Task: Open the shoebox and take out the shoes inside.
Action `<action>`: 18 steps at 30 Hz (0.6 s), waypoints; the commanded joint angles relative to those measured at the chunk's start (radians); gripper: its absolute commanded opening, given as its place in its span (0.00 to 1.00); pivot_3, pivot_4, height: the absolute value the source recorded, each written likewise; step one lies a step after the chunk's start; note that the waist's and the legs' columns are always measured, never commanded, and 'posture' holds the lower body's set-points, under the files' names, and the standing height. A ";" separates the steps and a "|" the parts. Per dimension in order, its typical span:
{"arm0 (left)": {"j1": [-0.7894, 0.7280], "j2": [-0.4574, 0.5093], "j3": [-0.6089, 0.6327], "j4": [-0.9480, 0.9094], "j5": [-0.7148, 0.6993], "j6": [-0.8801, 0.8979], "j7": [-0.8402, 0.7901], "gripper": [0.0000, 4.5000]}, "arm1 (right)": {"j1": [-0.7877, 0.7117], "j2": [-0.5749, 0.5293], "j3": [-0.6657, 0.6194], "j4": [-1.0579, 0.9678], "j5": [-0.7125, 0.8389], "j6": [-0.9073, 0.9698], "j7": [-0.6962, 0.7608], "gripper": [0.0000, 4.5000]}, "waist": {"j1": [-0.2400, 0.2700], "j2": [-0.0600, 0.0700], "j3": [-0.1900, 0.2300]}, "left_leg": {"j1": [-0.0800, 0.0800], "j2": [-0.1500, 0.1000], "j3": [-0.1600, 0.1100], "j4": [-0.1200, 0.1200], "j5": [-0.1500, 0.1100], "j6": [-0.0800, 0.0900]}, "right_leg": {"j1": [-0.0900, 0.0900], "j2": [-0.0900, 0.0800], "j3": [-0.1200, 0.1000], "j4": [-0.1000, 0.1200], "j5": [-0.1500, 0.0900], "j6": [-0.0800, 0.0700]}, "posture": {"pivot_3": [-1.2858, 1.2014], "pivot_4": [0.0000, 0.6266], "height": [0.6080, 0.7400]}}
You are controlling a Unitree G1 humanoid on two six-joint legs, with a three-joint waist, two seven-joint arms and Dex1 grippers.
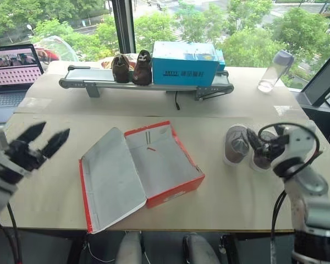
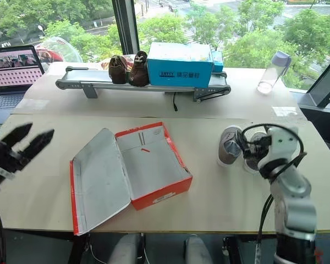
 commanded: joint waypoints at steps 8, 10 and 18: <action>0.079 -0.430 -0.094 -0.215 0.539 -0.079 0.271 1.00 | 0.300 0.134 0.073 -0.192 -0.117 -0.105 -0.080 0.99 | -0.010 -0.004 -0.021 | 0.006 0.002 0.000 0.001 -0.001 -0.002 | 0.002 0.000 -0.001 -0.002 -0.003 -0.002 | 0.52 0.24 1.00; 0.109 -0.495 -0.106 -0.201 0.607 -0.104 0.278 1.00 | 0.308 0.166 0.097 -0.171 -0.143 -0.124 -0.107 0.99 | -0.022 -0.005 -0.025 | 0.010 0.003 0.001 0.000 -0.002 -0.002 | 0.003 0.000 -0.001 -0.004 -0.002 -0.003 | 0.52 0.24 1.00; 0.161 -0.667 -0.175 -0.148 0.791 -0.165 0.298 1.00 | 0.308 0.259 0.158 -0.135 -0.201 -0.145 -0.183 0.99 | -0.044 -0.003 -0.028 | 0.009 0.004 0.001 -0.001 -0.002 -0.002 | 0.000 -0.002 -0.002 -0.006 -0.002 -0.005 | 0.52 0.24 1.00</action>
